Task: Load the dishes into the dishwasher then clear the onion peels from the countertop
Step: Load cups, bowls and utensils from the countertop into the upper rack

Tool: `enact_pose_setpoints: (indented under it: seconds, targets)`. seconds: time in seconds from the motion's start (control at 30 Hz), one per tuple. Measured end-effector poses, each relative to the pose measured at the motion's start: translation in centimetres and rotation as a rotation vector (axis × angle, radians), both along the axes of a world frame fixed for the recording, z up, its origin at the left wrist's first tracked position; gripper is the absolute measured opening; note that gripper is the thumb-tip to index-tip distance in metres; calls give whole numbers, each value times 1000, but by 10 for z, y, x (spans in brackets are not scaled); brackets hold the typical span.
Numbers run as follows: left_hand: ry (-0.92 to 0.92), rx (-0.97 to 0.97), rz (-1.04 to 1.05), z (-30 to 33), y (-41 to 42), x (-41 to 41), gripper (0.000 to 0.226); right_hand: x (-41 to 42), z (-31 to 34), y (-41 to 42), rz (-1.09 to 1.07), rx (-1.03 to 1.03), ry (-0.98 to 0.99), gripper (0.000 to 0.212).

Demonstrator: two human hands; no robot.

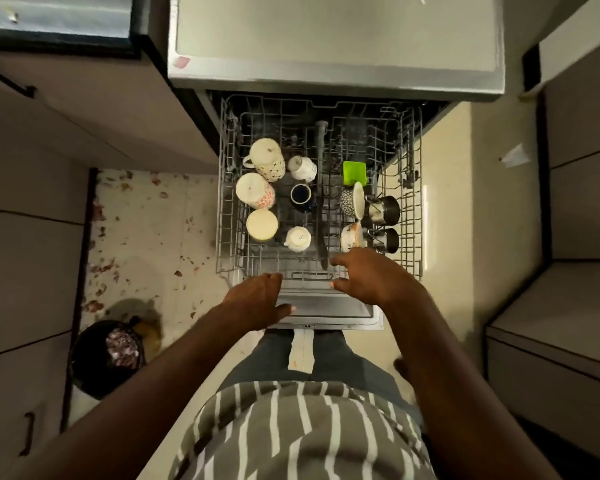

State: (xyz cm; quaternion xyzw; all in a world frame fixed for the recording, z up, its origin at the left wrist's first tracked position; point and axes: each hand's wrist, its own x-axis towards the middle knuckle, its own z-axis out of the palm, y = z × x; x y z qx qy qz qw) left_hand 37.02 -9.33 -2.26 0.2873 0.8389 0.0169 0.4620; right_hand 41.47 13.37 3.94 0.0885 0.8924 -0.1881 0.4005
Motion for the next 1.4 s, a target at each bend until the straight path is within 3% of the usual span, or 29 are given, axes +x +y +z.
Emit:
enact_pose_setpoints:
  seconds: [0.23,0.4,0.6,0.77,1.07,1.4]
  targets:
    - [5,-122,247,-29,13,25,72,3,-30,30,107,-55,-48,51]
    - [204,-217,56,-44,32,39,57,11,-76,54,169,5,-47,48]
    - [156,-296,-166,-75,51,37,57,31,-140,59,349,17,-132,62]
    - [86,-312,-220,-94,61,27,54,41,-170,48,400,-10,-217,42]
    - [89,-195,-494,-112,60,-8,50,28,-186,61,440,-45,-194,26]
    - [290,-103,-513,-102,100,-110,55,-67,-180,107,311,13,-12,26]
